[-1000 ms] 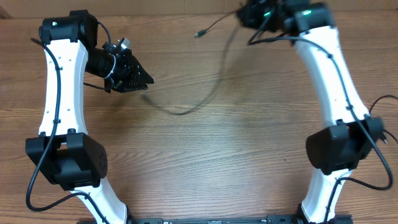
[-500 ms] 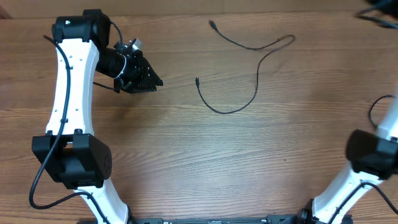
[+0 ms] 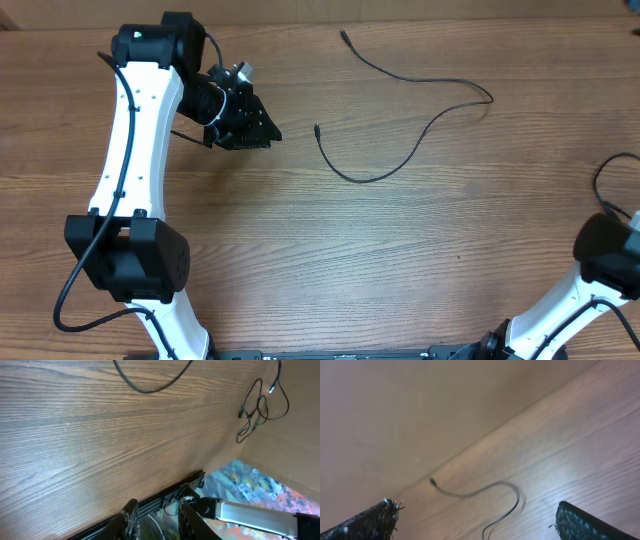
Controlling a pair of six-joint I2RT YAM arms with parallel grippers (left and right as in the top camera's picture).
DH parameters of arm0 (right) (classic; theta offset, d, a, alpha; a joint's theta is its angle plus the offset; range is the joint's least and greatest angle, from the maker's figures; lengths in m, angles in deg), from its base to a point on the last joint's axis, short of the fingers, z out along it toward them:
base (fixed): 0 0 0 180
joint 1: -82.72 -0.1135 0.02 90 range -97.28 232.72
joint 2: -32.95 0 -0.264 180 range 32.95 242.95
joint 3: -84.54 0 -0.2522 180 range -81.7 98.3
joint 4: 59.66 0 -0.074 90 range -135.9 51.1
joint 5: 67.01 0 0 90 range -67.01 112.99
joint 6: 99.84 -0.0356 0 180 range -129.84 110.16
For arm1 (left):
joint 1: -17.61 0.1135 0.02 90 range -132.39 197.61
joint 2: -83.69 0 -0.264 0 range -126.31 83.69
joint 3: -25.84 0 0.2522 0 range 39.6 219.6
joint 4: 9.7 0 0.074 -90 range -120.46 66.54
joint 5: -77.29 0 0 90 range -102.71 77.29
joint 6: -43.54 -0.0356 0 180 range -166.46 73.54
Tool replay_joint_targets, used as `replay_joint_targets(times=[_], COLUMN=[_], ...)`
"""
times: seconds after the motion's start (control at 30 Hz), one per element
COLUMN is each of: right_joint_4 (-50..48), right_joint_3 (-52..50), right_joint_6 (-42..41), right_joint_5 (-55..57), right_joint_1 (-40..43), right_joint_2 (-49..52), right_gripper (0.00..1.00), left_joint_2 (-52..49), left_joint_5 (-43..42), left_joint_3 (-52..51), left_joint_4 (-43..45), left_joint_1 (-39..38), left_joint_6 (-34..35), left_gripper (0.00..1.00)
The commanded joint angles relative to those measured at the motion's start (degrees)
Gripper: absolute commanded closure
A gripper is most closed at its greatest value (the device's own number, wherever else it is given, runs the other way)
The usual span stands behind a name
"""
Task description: Untangle cables
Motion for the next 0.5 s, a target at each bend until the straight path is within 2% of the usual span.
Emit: replay_joint_targets(times=[0.0,0.2,0.47], right_joint_4=[2.3,7.9,3.0], right_joint_3=[-0.5,-9.1,-28.1], right_joint_6=[-1.7,-10.3,-16.3], right_joint_5=[3.4,8.3,8.7], right_joint_1=[-3.0,-7.9,-12.6], right_joint_2=[-2.0,-1.9,-1.9], right_gripper=[0.00,0.00,0.00], left_joint_2=[0.3,0.3,0.3], left_joint_5=[-1.0,-1.0,-1.0], left_joint_3=[-0.2,-0.2,-0.2], left_joint_4=[-0.1,-0.1,-0.4], left_joint_1=[0.0,0.0,0.0], left_joint_6=[-0.9,-0.9,-0.9], left_gripper=[0.73,0.73,0.73])
